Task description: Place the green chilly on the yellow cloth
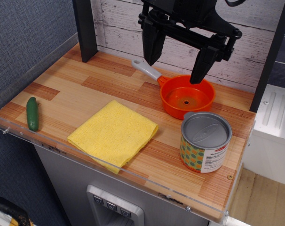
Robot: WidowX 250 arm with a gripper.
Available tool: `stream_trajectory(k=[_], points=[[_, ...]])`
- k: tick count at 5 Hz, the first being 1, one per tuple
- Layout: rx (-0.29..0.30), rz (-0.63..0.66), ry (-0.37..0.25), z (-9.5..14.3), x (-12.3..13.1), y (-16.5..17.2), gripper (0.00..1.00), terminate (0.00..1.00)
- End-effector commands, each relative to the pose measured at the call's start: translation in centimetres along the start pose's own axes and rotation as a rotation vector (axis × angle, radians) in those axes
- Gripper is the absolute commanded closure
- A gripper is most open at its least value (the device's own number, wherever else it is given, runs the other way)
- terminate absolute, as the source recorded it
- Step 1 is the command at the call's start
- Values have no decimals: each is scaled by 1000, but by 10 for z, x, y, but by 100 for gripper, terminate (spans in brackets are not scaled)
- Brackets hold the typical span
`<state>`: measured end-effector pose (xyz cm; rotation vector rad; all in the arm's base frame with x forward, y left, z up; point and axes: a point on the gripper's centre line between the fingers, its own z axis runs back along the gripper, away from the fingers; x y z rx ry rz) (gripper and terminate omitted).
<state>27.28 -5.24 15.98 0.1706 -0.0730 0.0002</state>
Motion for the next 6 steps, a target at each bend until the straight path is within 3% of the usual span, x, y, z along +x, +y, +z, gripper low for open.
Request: stream_trajectory(k=[1, 3, 5, 6], points=[[0, 0, 0, 0, 0, 0, 0, 0], [-99, 218, 2, -35, -5, 68, 0, 0], [-89, 415, 66, -78, -19, 141, 0, 0], [-7, 486, 87, -86, -31, 175, 0, 0]])
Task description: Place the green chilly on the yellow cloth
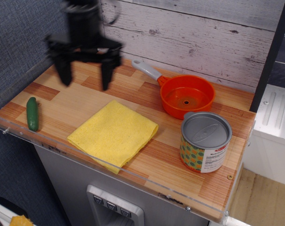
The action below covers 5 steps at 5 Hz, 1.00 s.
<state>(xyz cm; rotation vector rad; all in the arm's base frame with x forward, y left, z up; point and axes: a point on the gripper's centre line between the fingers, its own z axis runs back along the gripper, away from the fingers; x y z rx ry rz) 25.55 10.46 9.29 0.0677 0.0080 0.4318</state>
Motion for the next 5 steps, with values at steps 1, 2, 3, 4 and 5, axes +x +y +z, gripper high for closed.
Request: stream_trajectory(k=[1, 2, 3, 4, 5], points=[[34, 142, -15, -11, 4, 66, 0, 0], [72, 143, -35, -23, 8, 79, 0, 0], [150, 126, -45, -33, 10, 90, 0, 0], [137, 140, -53, -42, 12, 94, 0, 0], [120, 143, -58, -53, 12, 93, 0, 0]])
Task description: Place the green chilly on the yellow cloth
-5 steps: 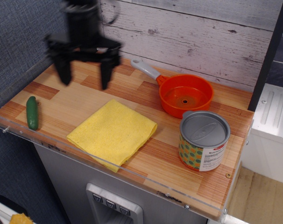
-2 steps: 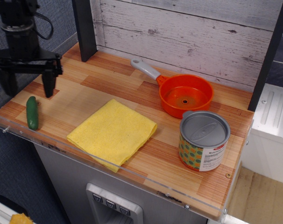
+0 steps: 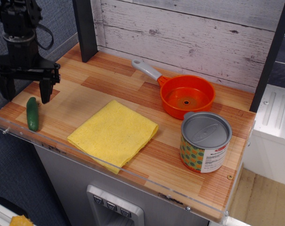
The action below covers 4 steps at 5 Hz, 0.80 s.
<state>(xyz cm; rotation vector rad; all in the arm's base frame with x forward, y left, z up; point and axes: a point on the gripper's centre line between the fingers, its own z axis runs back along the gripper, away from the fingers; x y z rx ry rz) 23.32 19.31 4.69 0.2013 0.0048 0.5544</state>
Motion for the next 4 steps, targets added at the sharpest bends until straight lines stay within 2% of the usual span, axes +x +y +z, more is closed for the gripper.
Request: stream_trajectory(k=[1, 2, 3, 4], points=[[-35, 38, -47, -9, -3, 5, 0, 0], [-43, 42, -38, -16, -7, 6, 0, 0], [-18, 65, -3, -24, -7, 7, 0, 0], [-57, 67, -2, -28, -6, 8, 0, 0]])
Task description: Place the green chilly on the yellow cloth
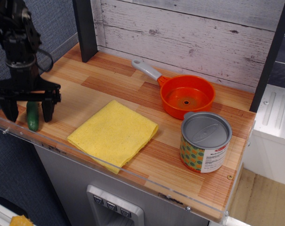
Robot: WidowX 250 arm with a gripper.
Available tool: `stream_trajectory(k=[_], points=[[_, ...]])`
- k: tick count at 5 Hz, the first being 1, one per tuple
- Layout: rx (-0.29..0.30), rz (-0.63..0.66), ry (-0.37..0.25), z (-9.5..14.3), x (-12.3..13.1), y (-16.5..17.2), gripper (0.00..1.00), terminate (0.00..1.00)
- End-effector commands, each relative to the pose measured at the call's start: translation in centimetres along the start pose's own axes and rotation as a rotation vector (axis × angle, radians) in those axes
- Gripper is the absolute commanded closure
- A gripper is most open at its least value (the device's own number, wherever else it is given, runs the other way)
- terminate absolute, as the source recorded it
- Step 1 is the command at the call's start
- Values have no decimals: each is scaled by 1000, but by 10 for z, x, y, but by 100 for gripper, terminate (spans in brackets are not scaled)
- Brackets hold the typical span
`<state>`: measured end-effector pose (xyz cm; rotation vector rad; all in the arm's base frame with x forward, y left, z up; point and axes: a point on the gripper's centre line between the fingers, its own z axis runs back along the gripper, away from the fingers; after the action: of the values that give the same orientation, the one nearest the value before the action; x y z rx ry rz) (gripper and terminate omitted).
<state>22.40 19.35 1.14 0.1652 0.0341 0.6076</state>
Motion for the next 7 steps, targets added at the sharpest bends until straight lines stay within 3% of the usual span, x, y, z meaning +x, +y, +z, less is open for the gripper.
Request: stream_trajectory(k=[1, 4, 5, 7], points=[[-20, 59, -58, 4, 1, 8, 100, 0], [13, 101, -71, 19, -2, 6, 100, 0], [-12, 47, -74, 28, 1, 2, 100, 0], [-36, -50, -149, 59, -5, -28, 100, 0]])
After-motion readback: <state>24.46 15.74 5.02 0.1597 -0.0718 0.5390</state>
